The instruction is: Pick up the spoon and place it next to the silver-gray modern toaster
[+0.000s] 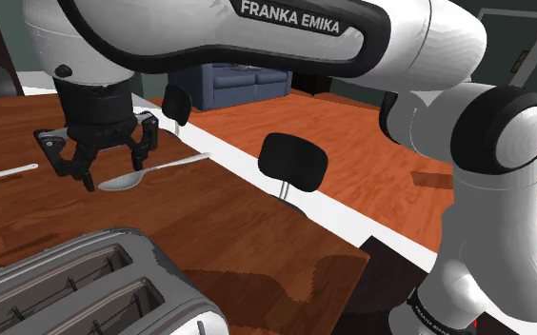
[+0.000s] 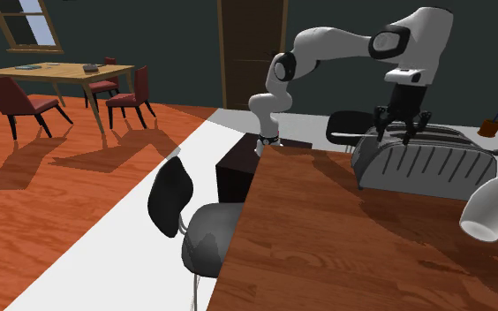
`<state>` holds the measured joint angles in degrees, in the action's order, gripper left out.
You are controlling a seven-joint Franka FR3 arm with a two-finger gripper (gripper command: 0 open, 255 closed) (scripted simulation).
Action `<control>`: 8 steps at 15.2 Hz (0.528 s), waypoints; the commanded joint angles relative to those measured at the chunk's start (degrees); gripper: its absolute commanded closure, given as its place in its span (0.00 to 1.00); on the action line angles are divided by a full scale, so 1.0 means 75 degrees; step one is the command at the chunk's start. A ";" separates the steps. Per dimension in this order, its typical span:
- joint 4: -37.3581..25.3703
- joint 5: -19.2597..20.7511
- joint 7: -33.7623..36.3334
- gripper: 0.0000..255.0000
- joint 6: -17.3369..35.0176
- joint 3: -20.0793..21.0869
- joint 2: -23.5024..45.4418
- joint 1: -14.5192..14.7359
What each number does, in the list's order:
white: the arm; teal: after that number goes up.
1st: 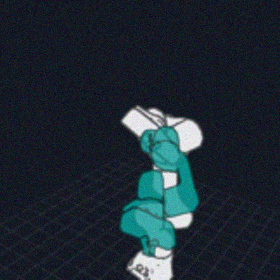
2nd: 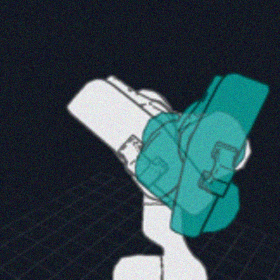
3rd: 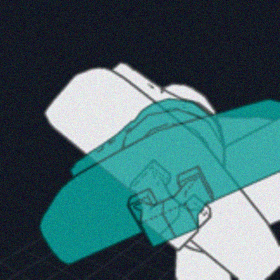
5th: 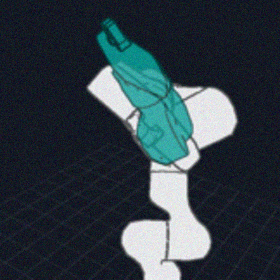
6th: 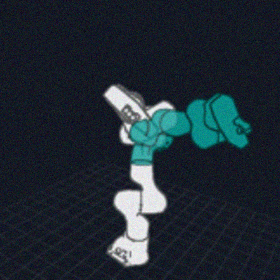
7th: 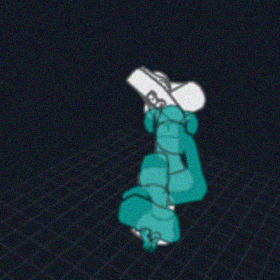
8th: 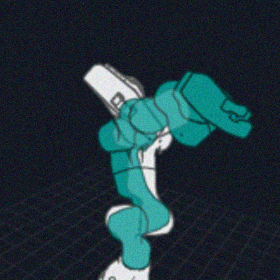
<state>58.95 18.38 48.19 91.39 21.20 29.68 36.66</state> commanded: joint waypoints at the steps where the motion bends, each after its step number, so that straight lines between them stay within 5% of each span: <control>1: 0.0469 -0.0044 0.0042 1.00 0.0310 0.0015 -0.0157 -0.0100; 8: 0.1519 -0.0087 0.0171 1.00 0.1142 0.0022 -0.0361 -0.0273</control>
<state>69.00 17.77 49.30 98.83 21.37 27.22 34.83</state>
